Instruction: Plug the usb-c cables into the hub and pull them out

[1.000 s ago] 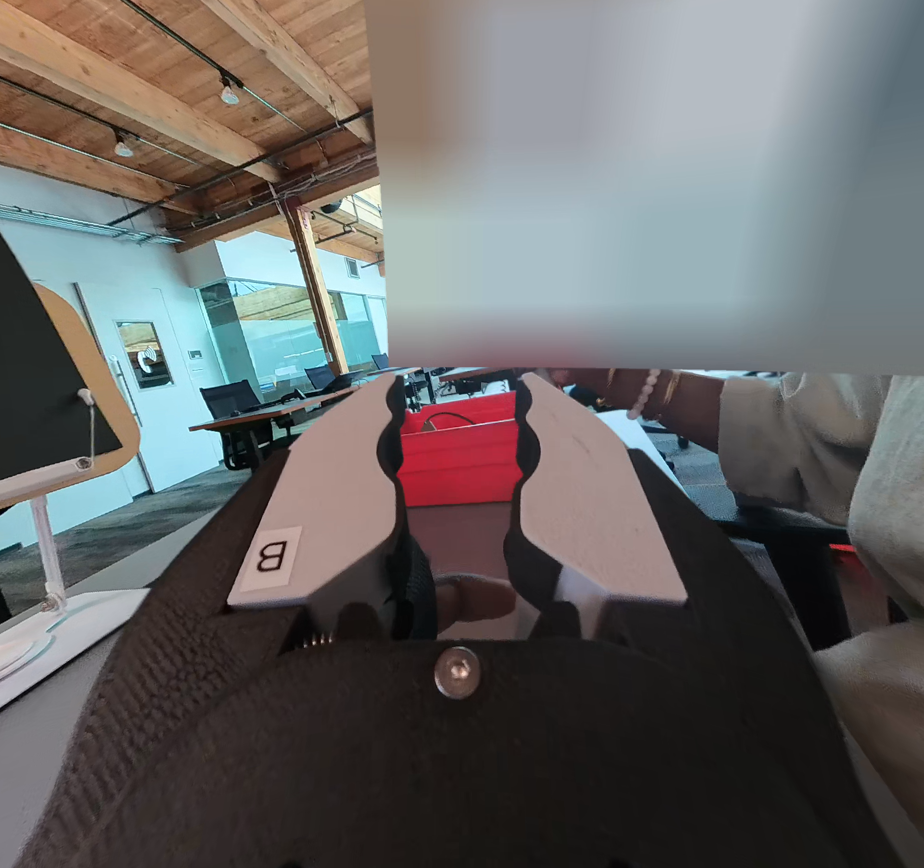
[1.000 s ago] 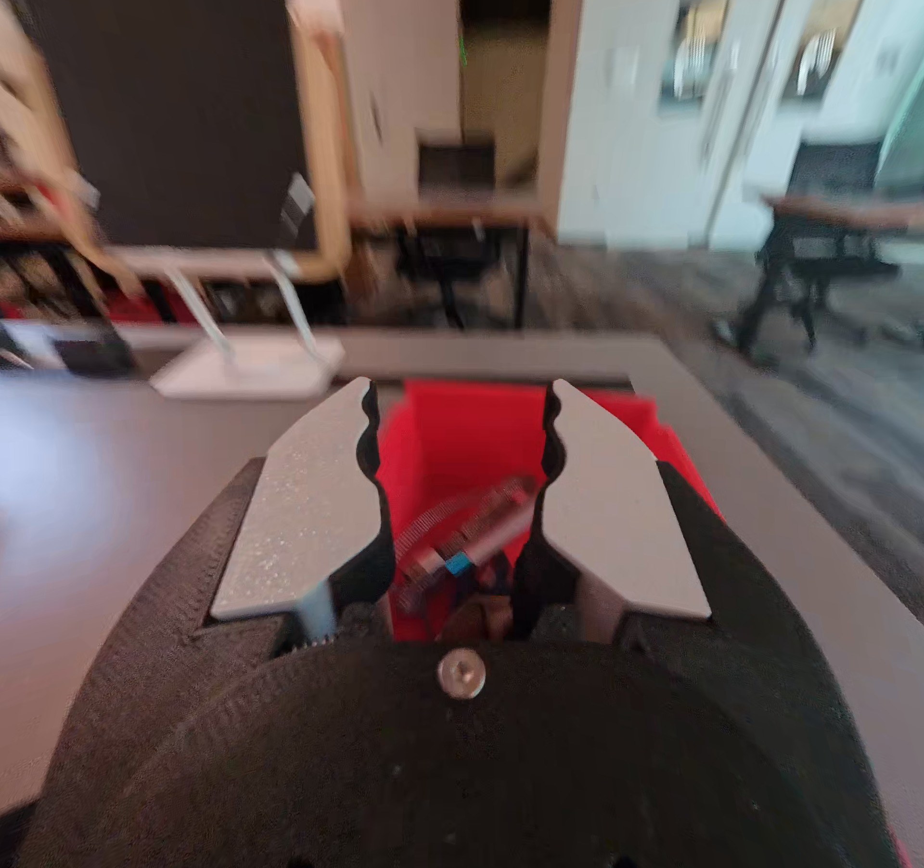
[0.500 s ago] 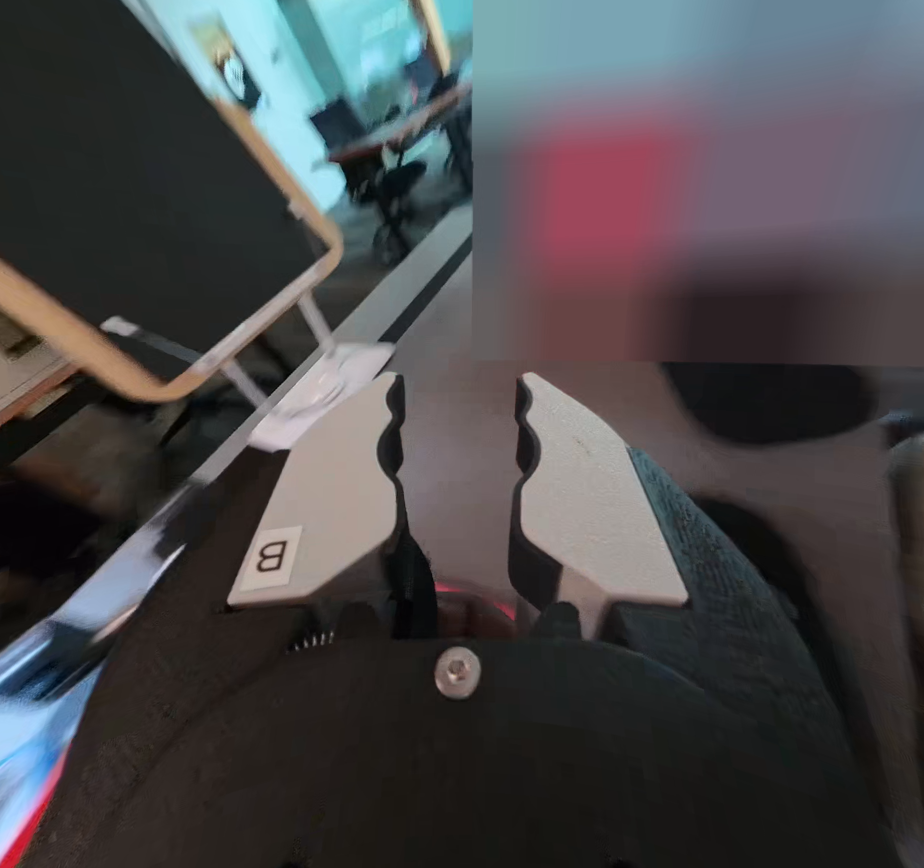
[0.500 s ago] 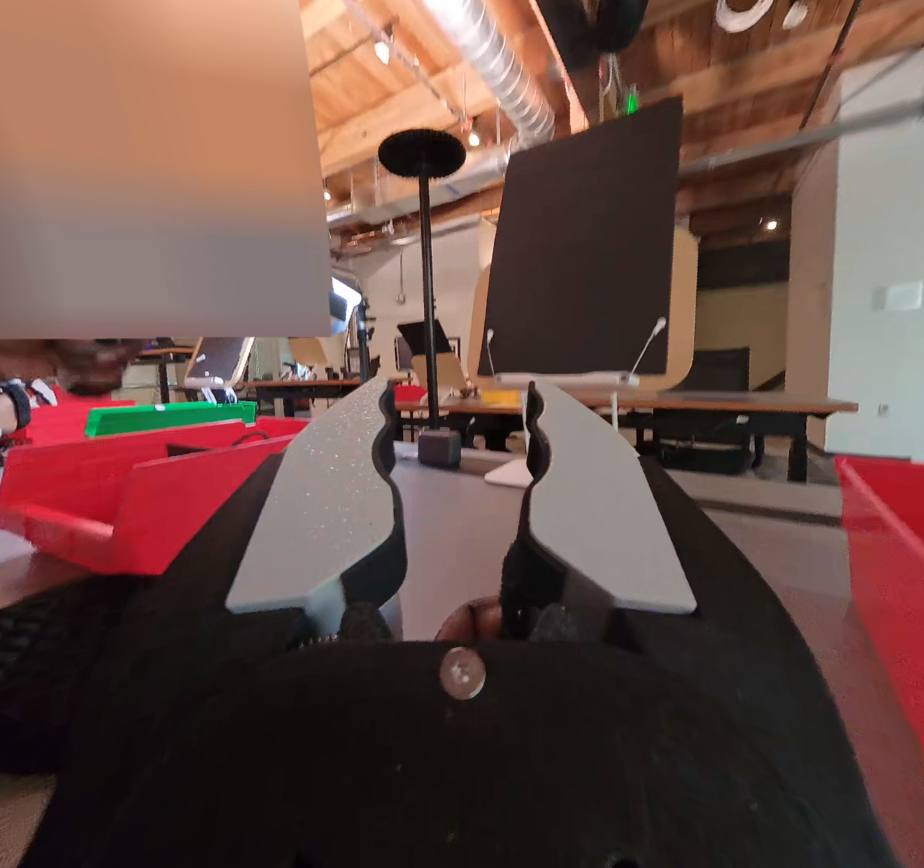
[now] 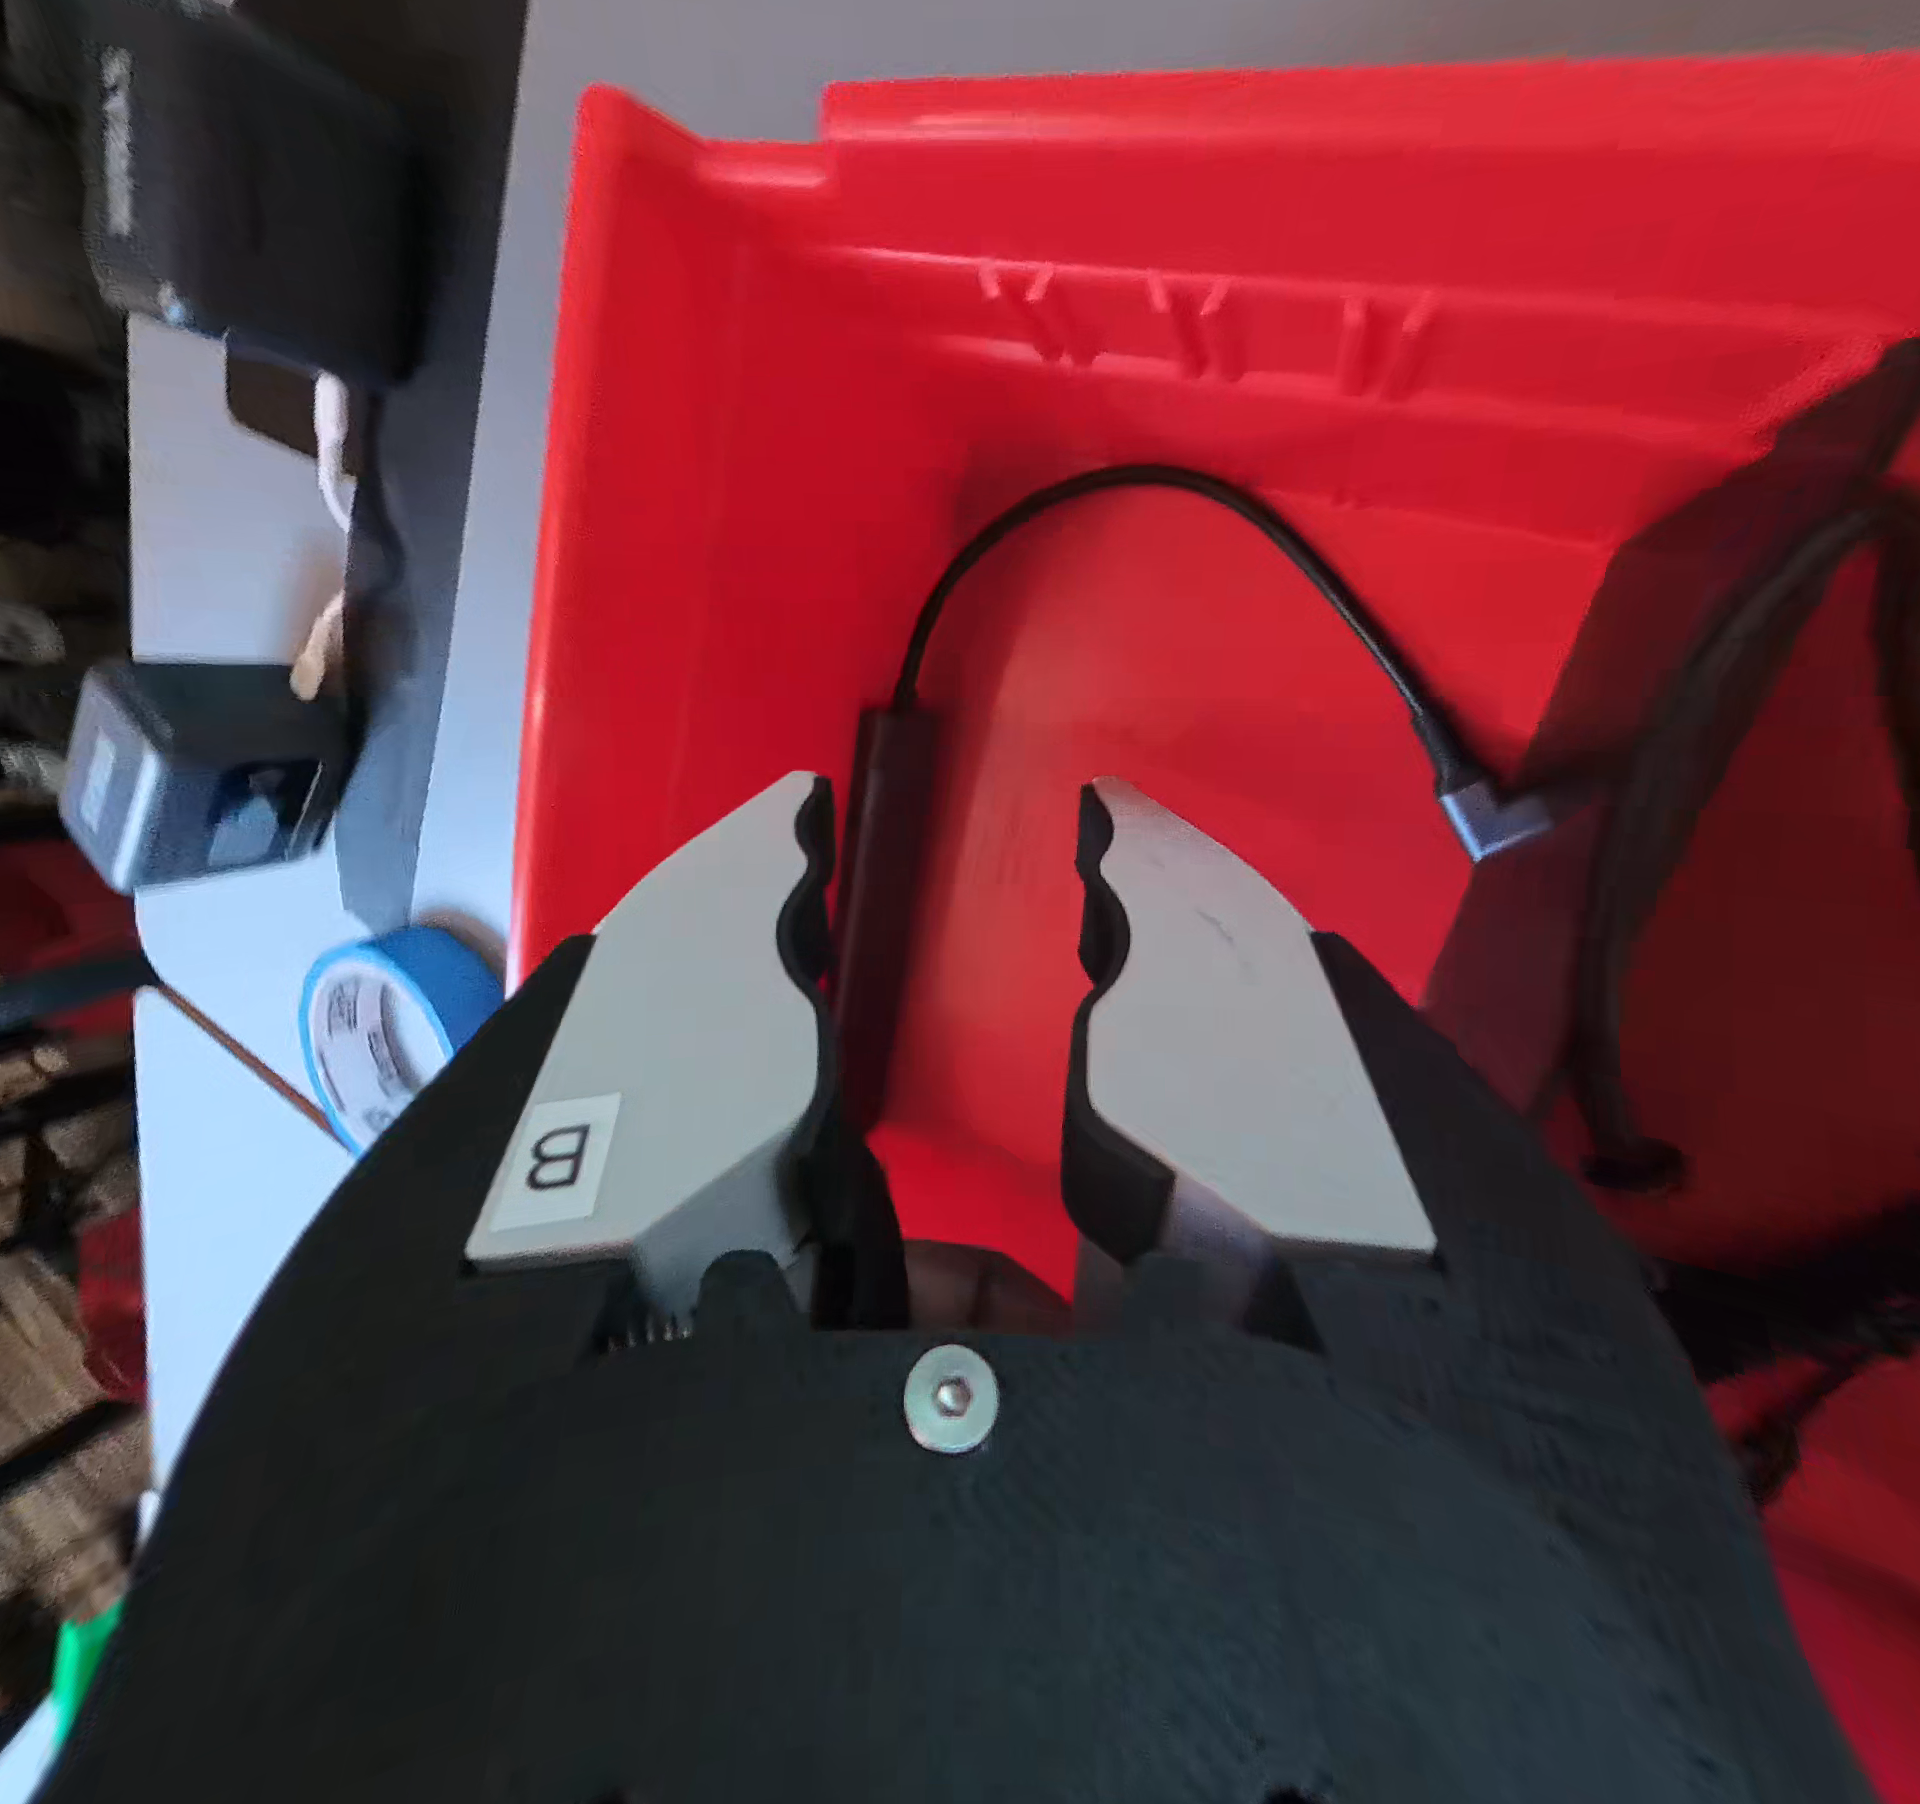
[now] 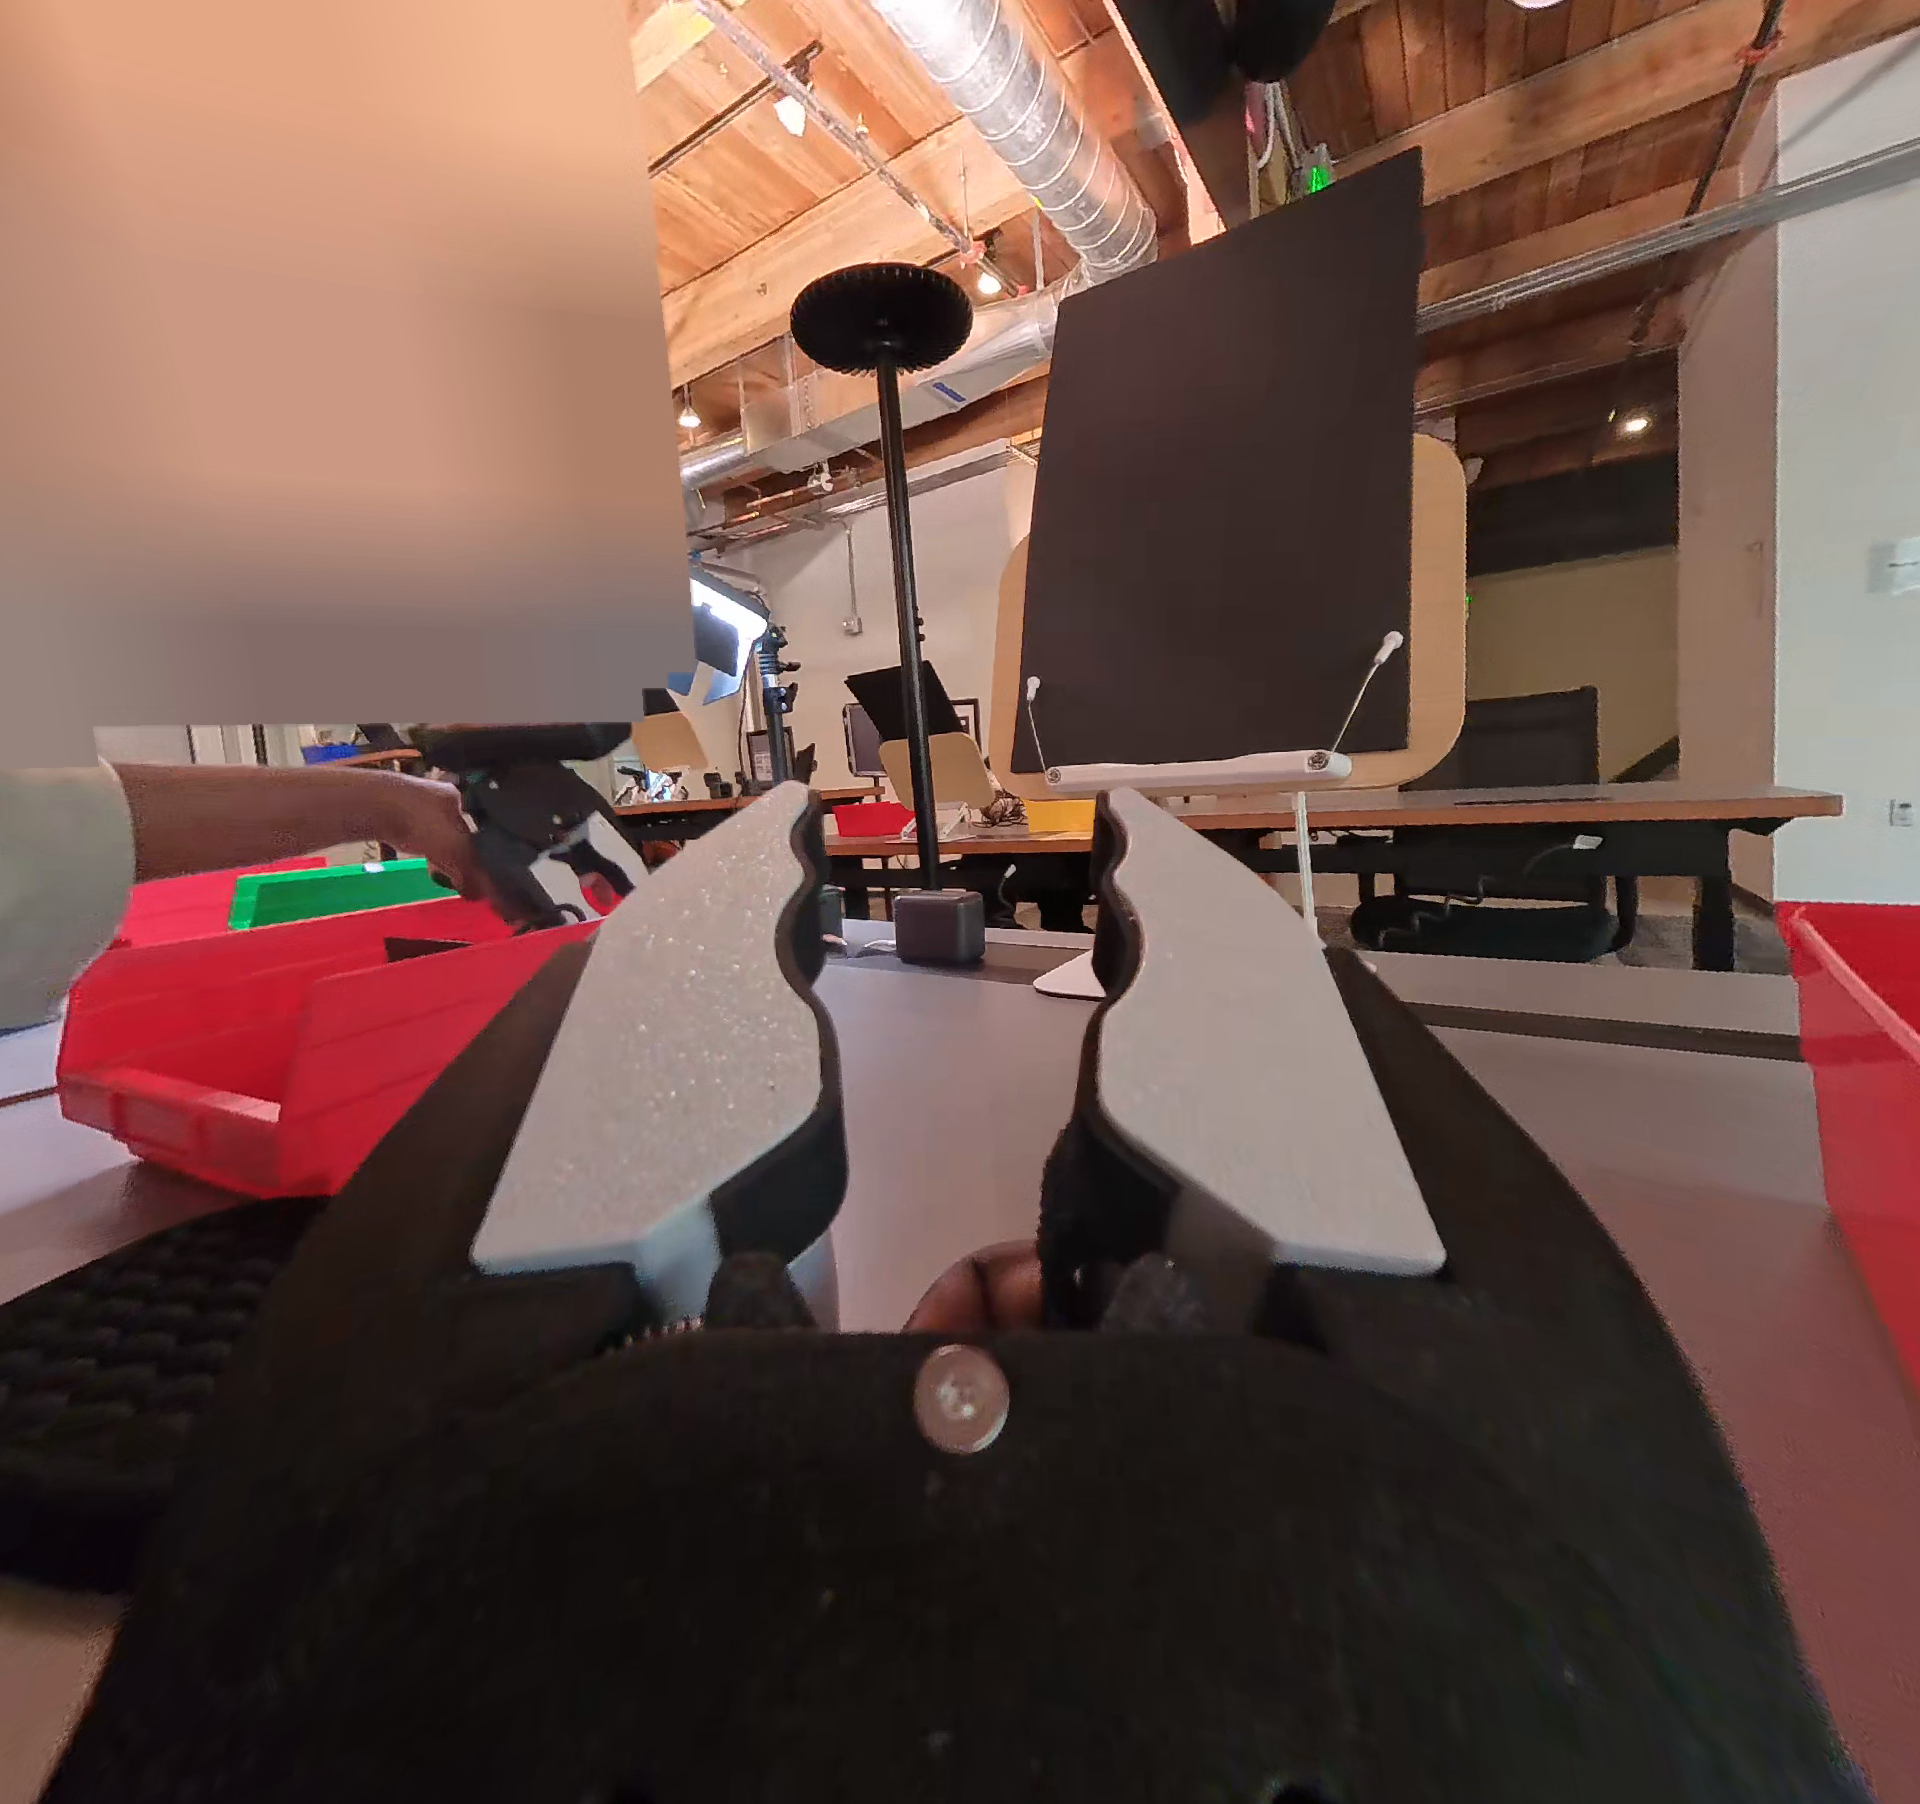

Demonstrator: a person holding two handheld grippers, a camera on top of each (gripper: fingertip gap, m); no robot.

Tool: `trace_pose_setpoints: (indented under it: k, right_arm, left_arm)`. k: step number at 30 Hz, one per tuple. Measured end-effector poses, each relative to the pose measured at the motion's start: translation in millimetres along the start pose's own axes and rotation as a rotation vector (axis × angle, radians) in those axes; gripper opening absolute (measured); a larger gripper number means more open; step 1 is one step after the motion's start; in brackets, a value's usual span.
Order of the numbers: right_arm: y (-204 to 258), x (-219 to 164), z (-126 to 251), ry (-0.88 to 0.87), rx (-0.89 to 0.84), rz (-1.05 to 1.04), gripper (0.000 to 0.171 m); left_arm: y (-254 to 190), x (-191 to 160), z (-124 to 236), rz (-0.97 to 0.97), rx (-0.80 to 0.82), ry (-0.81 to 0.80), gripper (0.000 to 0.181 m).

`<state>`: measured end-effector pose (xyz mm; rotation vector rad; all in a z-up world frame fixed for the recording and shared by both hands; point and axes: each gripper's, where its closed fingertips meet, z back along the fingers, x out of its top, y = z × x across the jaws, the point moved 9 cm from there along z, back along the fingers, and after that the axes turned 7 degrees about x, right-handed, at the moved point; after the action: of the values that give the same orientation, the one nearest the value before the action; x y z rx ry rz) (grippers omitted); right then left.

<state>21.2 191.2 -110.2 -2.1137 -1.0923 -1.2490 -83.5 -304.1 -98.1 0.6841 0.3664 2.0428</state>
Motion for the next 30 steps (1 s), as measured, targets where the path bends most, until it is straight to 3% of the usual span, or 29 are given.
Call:
trace_pose_setpoints:
  k: [9, 18, 27, 30]
  right_arm:
    - [-5.2, -1.3, -0.2, -0.005, -0.003, -0.049, 0.045]
    - [-3.9, -3.8, -3.2, 0.027, 0.009, -0.039, 0.042]
    - [-0.4, -6.2, -6.5, 0.064, 0.019, -0.011, 0.039]
    - [0.5, -6.3, -6.7, 0.068, 0.015, 0.000, 0.038]
  left_arm:
    - [-13.9, 23.4, -36.0, -0.382, 0.015, -0.048, 0.036]
    - [-14.6, 28.9, -57.3, -0.481, -0.056, -0.037, 0.033]
    - [-10.7, 37.3, -69.0, -0.415, -0.127, -0.027, 0.007]
    - [-11.6, 37.2, -67.7, -0.468, -0.140, -0.032, 0.006]
